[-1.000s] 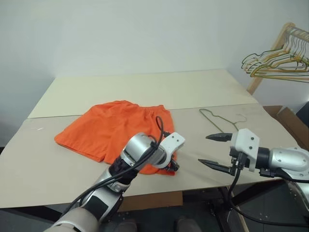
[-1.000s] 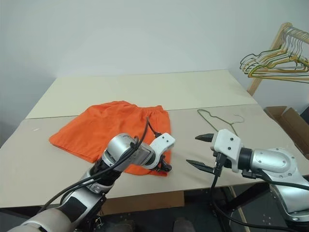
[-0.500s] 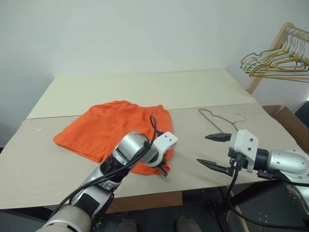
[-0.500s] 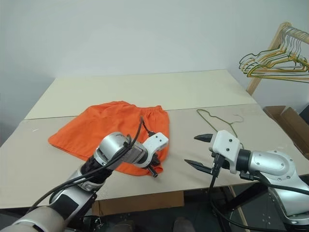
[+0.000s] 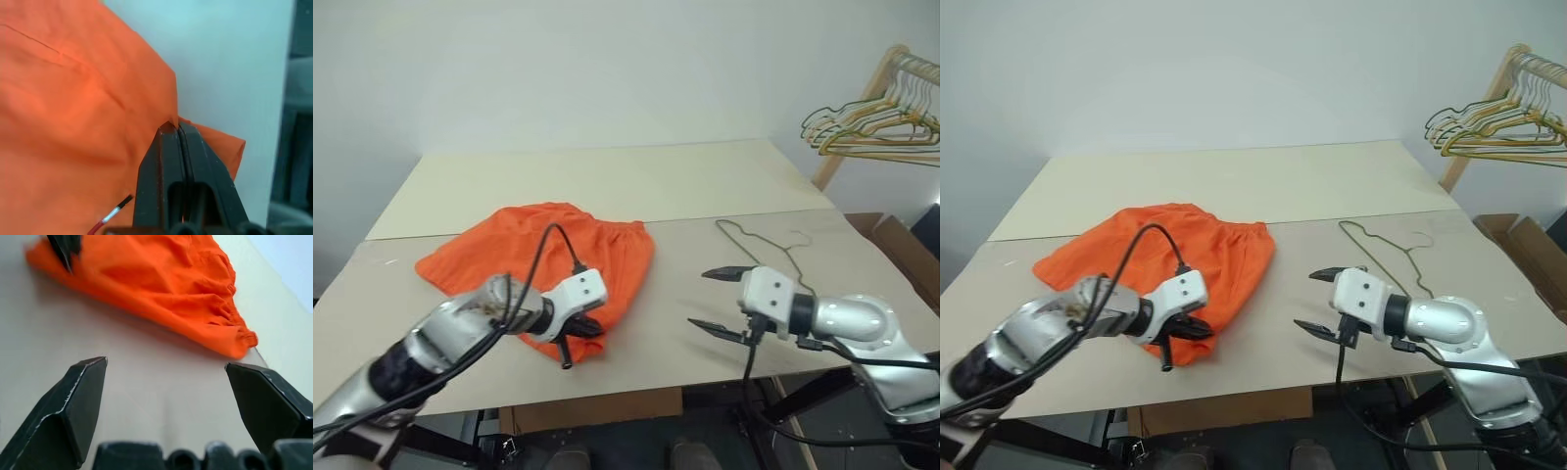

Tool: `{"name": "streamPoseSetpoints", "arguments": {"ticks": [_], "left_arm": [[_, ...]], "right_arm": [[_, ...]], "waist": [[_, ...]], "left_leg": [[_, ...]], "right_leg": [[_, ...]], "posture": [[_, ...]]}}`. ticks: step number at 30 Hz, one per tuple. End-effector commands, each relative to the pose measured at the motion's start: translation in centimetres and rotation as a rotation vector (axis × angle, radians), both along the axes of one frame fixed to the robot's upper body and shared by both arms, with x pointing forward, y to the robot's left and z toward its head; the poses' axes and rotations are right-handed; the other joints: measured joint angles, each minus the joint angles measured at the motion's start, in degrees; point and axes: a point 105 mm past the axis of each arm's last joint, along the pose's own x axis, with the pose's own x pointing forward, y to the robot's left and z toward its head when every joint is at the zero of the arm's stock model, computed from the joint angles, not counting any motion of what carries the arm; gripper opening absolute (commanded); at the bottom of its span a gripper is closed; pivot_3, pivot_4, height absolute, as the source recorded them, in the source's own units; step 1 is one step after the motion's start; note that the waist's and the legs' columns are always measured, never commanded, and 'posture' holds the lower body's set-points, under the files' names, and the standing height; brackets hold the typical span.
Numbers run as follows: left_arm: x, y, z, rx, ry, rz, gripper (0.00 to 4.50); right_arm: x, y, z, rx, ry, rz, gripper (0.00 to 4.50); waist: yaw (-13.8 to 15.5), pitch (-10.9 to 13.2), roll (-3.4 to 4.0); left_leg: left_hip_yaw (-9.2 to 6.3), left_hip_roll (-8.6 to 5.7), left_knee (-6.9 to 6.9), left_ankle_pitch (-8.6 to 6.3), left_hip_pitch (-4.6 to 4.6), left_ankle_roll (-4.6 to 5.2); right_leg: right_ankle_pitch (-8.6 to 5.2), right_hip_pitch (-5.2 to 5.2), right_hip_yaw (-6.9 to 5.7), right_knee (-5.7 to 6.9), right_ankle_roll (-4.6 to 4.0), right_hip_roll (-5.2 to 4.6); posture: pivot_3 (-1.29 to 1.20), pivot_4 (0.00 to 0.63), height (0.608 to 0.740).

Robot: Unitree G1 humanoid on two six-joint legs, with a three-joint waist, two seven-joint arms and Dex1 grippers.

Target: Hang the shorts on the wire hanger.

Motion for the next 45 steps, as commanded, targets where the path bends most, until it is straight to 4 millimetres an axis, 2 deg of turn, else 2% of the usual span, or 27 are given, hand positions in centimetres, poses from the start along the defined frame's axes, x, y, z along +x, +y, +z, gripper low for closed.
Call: {"name": "streamPoseSetpoints", "arguments": {"ticks": [1,4,9,14,18,22,31,32,37,41,45], "left_arm": [[-0.8,1.0,3.4,-0.08,-0.112,-0.117,0.03],[-1.8,2.8,4.4,-0.082,-0.134,-0.145,0.03],[-3.6,4.7,5.2,-0.098,-0.145,-0.163,0.03],[-5.0,5.8,4.8,-0.077,-0.145,-0.139,0.03],[-5.9,6.0,4.9,-0.093,-0.141,-0.122,0.03],[-6.3,6.2,4.6,-0.088,-0.138,-0.096,0.0],[-7.2,6.3,4.2,-0.11,-0.141,-0.093,0.0],[-7.2,6.3,4.2,-0.113,-0.145,-0.094,0.0],[-7.1,6.8,3.3,-0.056,-0.178,-0.124,0.0],[-5.2,6.9,2.6,-0.01,-0.245,-0.143,0.0],[-3.2,6.6,2.7,-0.005,-0.29,-0.181,0.0]], "right_arm": [[2.2,2.0,-1.4,-0.131,-0.198,0.052,4.5],[5.0,3.8,-2.2,-0.166,-0.288,0.042,4.5],[8.9,6.3,-2.4,-0.201,-0.41,0.03,4.5],[10.5,7.7,-3.1,-0.241,-0.455,0.094,4.5],[11.3,8.4,-3.7,-0.27,-0.473,0.14,4.5],[11.6,8.8,-3.6,-0.288,-0.491,0.2,3.58],[12.0,9.0,-2.9,-0.294,-0.555,0.242,0.22],[12.1,8.8,-2.9,-0.3,-0.563,0.241,0.03],[12.7,6.4,-2.4,-0.345,-0.603,0.213,0.03],[13.6,1.7,-0.5,-0.409,-0.665,0.13,0.03],[13.3,-2.7,0.8,-0.477,-0.697,0.067,0.03]], "waist": [[0.1,0.0,-0.01],[0.0,0.0,-0.02],[-0.1,0.0,-0.03],[0.4,0.0,-0.03],[0.2,0.0,-0.03],[0.2,0.0,-0.04],[0.1,0.0,-0.03],[0.1,0.0,-0.03],[0.3,0.0,-0.03],[0.7,0.0,-0.01],[0.0,0.0,-0.03]], "left_leg": [[0.01,0.0,0.01,0.0,0.0,0.0],[0.07,0.02,-0.01,0.0,-0.01,0.0],[0.2,0.03,-0.04,0.05,-0.34,-0.07],[0.2,0.03,-0.09,0.1,-0.44,-0.16],[0.2,0.03,-0.09,0.12,-0.4,-0.18],[0.22,0.03,-0.09,0.13,-0.2,-0.21],[0.28,0.23,-0.42,0.16,0.08,-0.24],[0.3,0.26,-0.44,0.17,0.09,-0.26],[0.36,0.36,-0.45,0.17,0.11,-0.27],[0.4,0.35,-0.45,0.24,0.12,-0.39],[0.43,0.38,-0.45,0.26,0.11,-0.41]], "right_leg": [[0.0,-0.02,0.0,0.01,0.0,0.0],[0.01,-0.16,0.08,0.08,-0.01,0.0],[0.04,-0.72,0.3,0.3,-0.06,0.03],[0.05,-0.82,0.31,0.32,-0.07,0.04],[0.09,-0.82,0.32,0.36,-0.11,0.04],[0.05,-0.82,0.41,0.72,-0.15,0.06],[0.0,-0.83,0.6,0.84,-0.27,0.34],[0.01,-0.85,0.63,0.84,-0.29,0.38],[0.02,-0.85,0.66,0.82,-0.37,0.47],[0.03,-0.83,0.66,0.82,-0.41,0.47],[0.05,-0.84,0.68,0.79,-0.44,0.49]], "posture": [[-0.05,0.0,0.74],[-0.02,0.0,0.74],[0.02,0.0,0.74],[0.05,0.0,0.74],[0.08,0.0,0.74],[0.09,0.0,0.74],[0.1,0.0,0.74],[0.1,0.0,0.74],[0.09,0.0,0.74],[0.03,0.0,0.74],[-0.02,0.0,0.74]]}}
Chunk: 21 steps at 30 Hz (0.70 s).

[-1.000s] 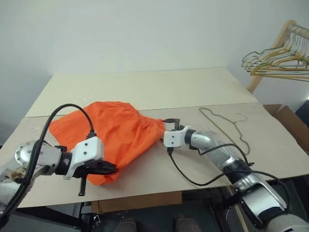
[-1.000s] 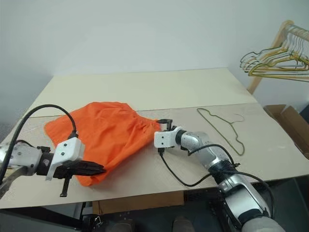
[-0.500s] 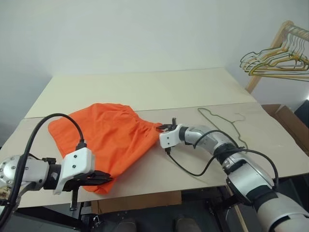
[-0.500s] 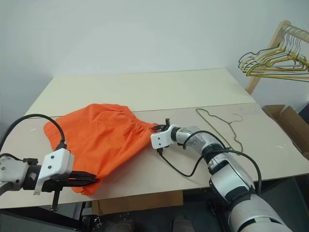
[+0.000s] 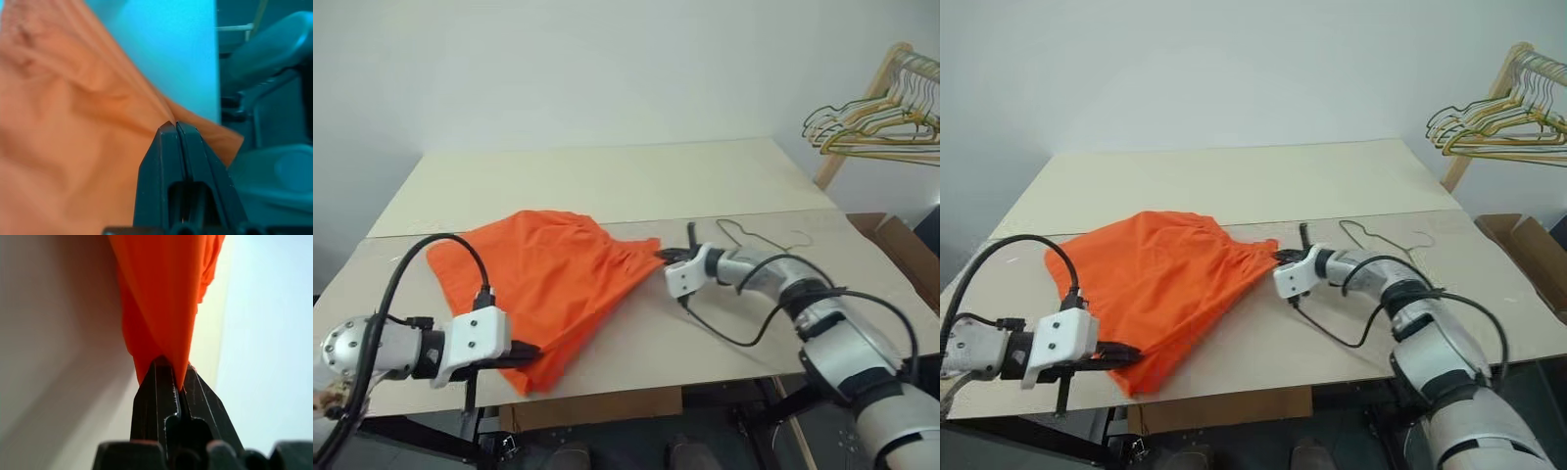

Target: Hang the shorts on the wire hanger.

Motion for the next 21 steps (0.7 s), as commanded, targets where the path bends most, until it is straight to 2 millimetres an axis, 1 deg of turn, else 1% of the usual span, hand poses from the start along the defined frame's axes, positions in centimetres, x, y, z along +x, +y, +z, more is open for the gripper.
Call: {"name": "streamPoseSetpoints", "arguments": {"ticks": [1,4,6,7,10,12,14,17,19,21], "left_arm": [[1.3,0.2,0.0,0.036,-0.034,-0.04,0.0],[3.0,0.5,0.0,0.082,-0.09,-0.076,0.0],[4.5,1.0,0.2,0.118,-0.138,-0.082,0.0],[5.0,1.2,0.3,0.132,-0.153,-0.084,0.0],[7.0,2.4,0.9,0.187,-0.217,-0.081,0.0],[8.0,3.4,1.3,0.233,-0.265,-0.085,0.0],[8.1,4.2,1.7,0.262,-0.272,-0.107,0.0],[8.2,5.1,2.1,0.302,-0.292,-0.132,0.0],[7.9,4.8,2.4,0.274,-0.291,-0.142,0.0],[7.5,3.3,2.8,0.177,-0.275,-0.135,0.0]], "right_arm": [[0.4,-4.6,2.8,0.015,-0.084,-0.11,0.03],[-1.2,-6.6,2.9,0.001,-0.078,-0.128,0.03],[-2.6,-7.8,2.6,-0.009,-0.065,-0.154,0.03],[-3.1,-8.0,2.5,-0.013,-0.057,-0.165,0.03],[-5.7,-8.6,1.7,-0.012,-0.01,-0.196,0.03],[-7.4,-8.0,1.2,0.008,0.027,-0.199,0.03],[-9.0,-6.9,0.8,0.031,0.063,-0.188,0.03],[-10.3,-5.1,0.3,0.094,0.107,-0.198,0.03],[-10.6,-4.2,-0.1,0.124,0.126,-0.201,0.03],[-10.5,-3.7,-0.3,0.126,0.13,-0.202,0.03]], "waist": [[-0.4,0.0,0.0],[-1.1,0.0,-0.02],[-1.6,0.0,-0.04],[-1.8,0.0,-0.04],[-2.7,0.0,-0.04],[-3.1,0.0,-0.05],[-3.7,-0.1,-0.12],[-4.7,-0.1,-0.13],[-4.8,-0.1,-0.14],[-4.7,-0.1,-0.15]], "left_leg": [[0.03,0.03,-0.03,0.0,0.0,0.0],[0.11,0.08,-0.1,-0.01,-0.01,0.01],[0.16,0.1,-0.11,-0.01,-0.02,0.02],[0.22,0.11,-0.11,-0.02,-0.01,0.03],[0.42,0.13,-0.1,-0.05,0.01,0.08],[0.47,0.15,-0.1,-0.08,0.02,0.13],[0.52,0.31,-0.1,-0.14,0.02,0.24],[0.61,0.48,-0.08,-0.25,0.04,0.43],[0.62,0.51,-0.08,-0.27,0.04,0.45],[0.64,0.48,-0.06,-0.27,0.04,0.45]], "right_leg": [[0.0,-0.01,0.02,-0.02,0.0,0.02],[0.0,-0.03,0.09,-0.09,0.0,0.07],[0.0,-0.02,0.12,-0.13,0.01,0.07],[0.0,-0.03,0.16,-0.12,0.01,0.07],[0.0,-0.03,0.35,-0.09,0.04,0.09],[-0.01,-0.03,0.38,-0.09,0.05,0.11],[-0.01,-0.04,0.44,-0.13,0.05,0.28],[-0.02,-0.05,0.58,-0.11,0.06,0.46],[-0.02,-0.08,0.59,-0.09,0.06,0.51],[-0.02,-0.11,0.58,-0.09,0.07,0.46]], "posture": [[-0.03,0.0,0.74],[-0.07,0.0,0.74],[-0.09,0.0,0.74],[-0.09,0.0,0.74],[-0.1,0.0,0.74],[-0.11,0.0,0.74],[-0.11,0.0,0.74],[-0.11,0.0,0.74],[-0.11,0.0,0.74],[-0.11,0.0,0.74]]}}
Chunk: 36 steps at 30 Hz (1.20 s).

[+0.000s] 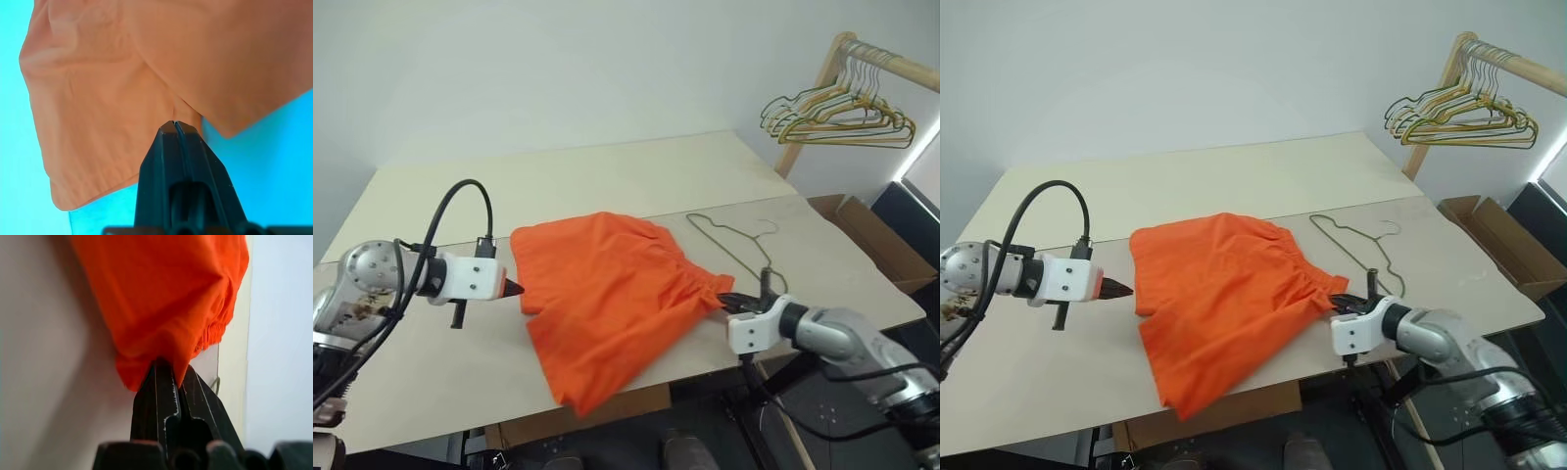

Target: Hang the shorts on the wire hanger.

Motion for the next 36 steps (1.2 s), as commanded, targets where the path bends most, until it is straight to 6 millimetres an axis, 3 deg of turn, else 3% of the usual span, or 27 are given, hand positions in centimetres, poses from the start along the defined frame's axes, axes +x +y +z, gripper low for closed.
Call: {"name": "streamPoseSetpoints", "arguments": {"ticks": [1,3,5,7,10,12,14,18,21,28,31,36], "left_arm": [[-0.5,-2.2,2.0,-0.148,0.0,-0.007,0.0],[-1.6,-4.0,2.3,-0.262,0.096,-0.003,0.0],[-3.5,-5.9,2.5,-0.363,0.258,-0.001,0.36],[-4.8,-7.7,2.0,-0.393,0.341,-0.021,0.88],[-6.0,-10.4,-0.7,-0.356,0.365,-0.016,1.94],[-6.5,-11.2,-2.2,-0.304,0.355,-0.014,2.58],[-5.6,-11.2,-4.0,-0.217,0.274,0.05,3.25],[-4.0,-10.3,-4.7,-0.161,0.227,0.165,4.47],[-2.4,-9.1,-4.0,-0.194,0.188,0.262,4.47],[-0.8,-5.5,-1.5,-0.231,0.144,0.347,4.47],[-0.2,-3.6,-1.3,-0.164,0.103,0.351,4.47],[0.2,-2.4,-1.9,-0.068,0.054,0.308,4.47]], "right_arm": [[0.9,0.6,1.9,0.027,-0.053,-0.013,0.03],[1.4,0.8,2.2,0.033,-0.059,-0.02,0.03],[1.8,0.9,2.6,0.045,-0.063,-0.023,0.0],[2.1,1.0,2.7,0.048,-0.062,-0.022,0.0],[2.1,1.4,2.7,0.051,-0.051,-0.009,0.0],[2.1,1.6,2.7,0.051,-0.046,-0.001,0.0],[2.0,1.8,2.8,0.051,-0.039,0.01,0.0],[1.8,2.0,2.9,0.051,-0.034,0.018,0.0],[1.6,2.0,2.6,0.056,-0.019,0.02,0.0],[1.0,2.0,2.2,0.072,0.015,0.019,0.0],[1.0,2.0,2.2,0.075,0.019,0.018,0.0],[1.0,2.0,2.3,0.078,0.019,0.016,0.0]], "waist": [[0.1,0.0,-0.03],[0.3,0.0,-0.04],[0.2,0.0,-0.06],[0.3,0.0,-0.07],[0.8,0.0,-0.07],[1.1,0.0,-0.08],[1.4,0.0,-0.09],[1.5,0.0,-0.1],[1.5,0.0,-0.1],[1.5,0.0,-0.1],[1.5,0.0,-0.1],[1.6,0.0,-0.1]], "left_leg": [[0.01,0.0,0.05,0.0,-0.06,0.0],[0.02,-0.01,0.12,-0.03,-0.09,-0.01],[0.03,0.0,0.28,-0.09,-0.14,0.02],[0.01,0.04,0.43,-0.19,-0.15,0.11],[0.02,0.01,0.47,-0.2,-0.1,0.13],[0.05,-0.02,0.48,-0.2,-0.06,0.13],[0.06,-0.02,0.49,-0.21,-0.06,0.13],[0.06,-0.02,0.49,-0.2,-0.06,0.13],[0.07,-0.03,0.5,-0.21,-0.07,0.13],[0.06,-0.02,0.5,-0.21,-0.06,0.14],[0.06,-0.01,0.49,-0.21,-0.04,0.14],[0.08,-0.03,0.5,-0.21,-0.08,0.13]], "right_leg": [[0.0,-0.02,0.0,-0.01,0.0,-0.02],[0.0,-0.01,0.0,-0.03,0.04,-0.06],[0.01,-0.01,0.01,-0.01,0.09,-0.06],[-0.02,0.0,0.01,0.04,0.12,-0.02],[-0.02,0.04,0.04,0.04,0.13,-0.02],[-0.01,0.08,0.09,0.05,0.12,-0.02],[-0.01,0.07,0.1,0.05,0.11,0.01],[0.0,0.07,0.1,0.04,0.09,0.03],[0.0,0.07,0.1,0.02,0.1,0.01],[0.0,0.05,0.09,0.02,0.1,0.01],[0.0,0.05,0.09,0.04,0.09,0.02],[0.0,0.05,0.08,0.0,0.09,-0.01]], "posture": [[-0.11,0.0,0.74],[-0.11,0.0,0.74],[-0.08,0.0,0.74],[-0.08,0.0,0.74],[-0.08,0.0,0.74],[-0.09,0.0,0.74],[-0.09,0.0,0.74],[-0.1,0.0,0.74],[-0.1,0.0,0.74],[-0.1,0.0,0.74],[-0.1,0.0,0.74],[-0.1,0.0,0.74]]}}
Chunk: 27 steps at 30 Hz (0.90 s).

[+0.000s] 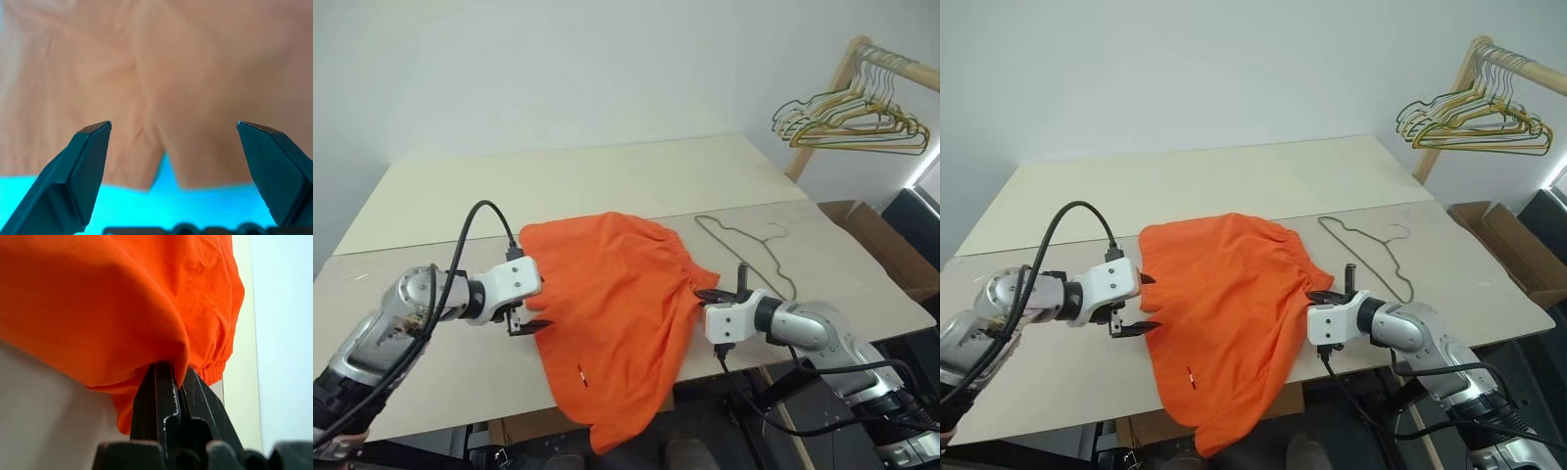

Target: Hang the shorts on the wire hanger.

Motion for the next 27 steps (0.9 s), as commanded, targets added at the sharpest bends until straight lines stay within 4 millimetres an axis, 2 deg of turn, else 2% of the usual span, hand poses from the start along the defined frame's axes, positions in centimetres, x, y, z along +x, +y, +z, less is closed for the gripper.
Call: {"name": "streamPoseSetpoints", "arguments": {"ticks": [1,5,16,24,27], "left_arm": [[1.3,0.9,0.3,0.111,-0.108,-0.021,4.47],[3.2,1.8,-1.3,0.218,-0.178,0.016,4.47],[6.5,0.7,-3.8,0.298,-0.17,-0.037,4.47],[10.7,1.1,-4.2,0.356,-0.268,0.047,4.47],[11.6,1.5,-4.0,0.375,-0.303,0.066,4.47]], "right_arm": [[0.2,0.2,1.7,0.038,-0.048,0.002,0.0],[0.1,0.4,1.7,0.045,-0.047,0.003,0.0],[0.1,0.6,2.0,0.054,-0.052,-0.002,0.0],[0.1,1.5,2.5,0.083,-0.062,0.0,0.0],[-0.1,1.8,2.5,0.09,-0.057,0.005,0.0]], "waist": [[0.1,0.0,0.0],[0.0,0.0,-0.03],[0.0,-0.1,-0.12],[0.0,-0.4,-0.18],[-0.2,-0.5,-0.18]], "left_leg": [[0.0,0.0,0.0,0.0,0.0,0.0],[0.01,-0.02,0.03,0.0,0.01,0.0],[0.0,-0.02,0.06,0.0,-0.01,0.0],[-0.03,-0.06,0.12,0.0,0.01,0.0],[-0.04,-0.05,0.11,0.0,0.01,0.0]], "right_leg": [[0.0,0.0,0.0,0.0,0.0,-0.01],[0.01,0.02,-0.01,0.04,-0.01,0.01],[0.02,0.0,-0.02,0.06,0.01,0.01],[0.04,0.07,-0.04,0.05,0.04,-0.01],[0.04,0.06,-0.04,0.04,0.05,0.0]], "posture": [[-0.1,0.0,0.74],[-0.11,0.0,0.74],[-0.13,0.0,0.74],[-0.15,0.0,0.74],[-0.15,0.0,0.74]]}}
